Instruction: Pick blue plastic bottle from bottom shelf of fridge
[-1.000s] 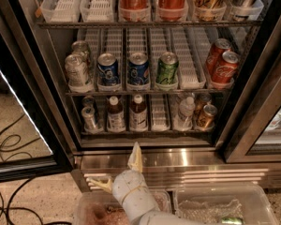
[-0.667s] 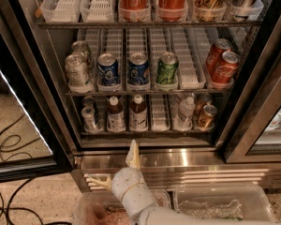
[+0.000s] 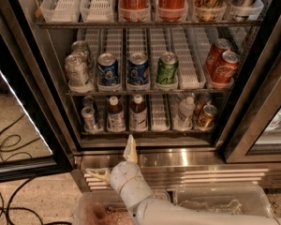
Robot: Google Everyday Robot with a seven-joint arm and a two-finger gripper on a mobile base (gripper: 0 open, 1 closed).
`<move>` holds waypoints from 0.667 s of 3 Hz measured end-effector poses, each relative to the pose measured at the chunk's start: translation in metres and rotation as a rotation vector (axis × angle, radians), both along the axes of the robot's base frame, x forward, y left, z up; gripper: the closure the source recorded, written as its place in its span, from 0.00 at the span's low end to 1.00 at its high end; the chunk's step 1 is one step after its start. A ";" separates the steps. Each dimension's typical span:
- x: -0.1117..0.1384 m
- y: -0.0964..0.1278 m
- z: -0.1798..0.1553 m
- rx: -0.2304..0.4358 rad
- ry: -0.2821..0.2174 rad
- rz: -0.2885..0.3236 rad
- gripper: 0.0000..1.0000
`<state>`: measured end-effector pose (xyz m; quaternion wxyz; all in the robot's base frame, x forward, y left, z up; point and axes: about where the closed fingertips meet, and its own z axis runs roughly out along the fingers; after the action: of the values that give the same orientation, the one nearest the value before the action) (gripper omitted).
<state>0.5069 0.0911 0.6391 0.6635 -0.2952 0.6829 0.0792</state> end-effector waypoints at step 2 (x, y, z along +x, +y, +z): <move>0.034 -0.002 0.003 0.093 -0.010 -0.061 0.00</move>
Offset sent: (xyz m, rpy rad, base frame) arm 0.0387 -0.0057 0.0034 0.1529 -0.0048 -0.0793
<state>0.5405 0.0889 0.6426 0.6822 -0.2437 0.6836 0.0892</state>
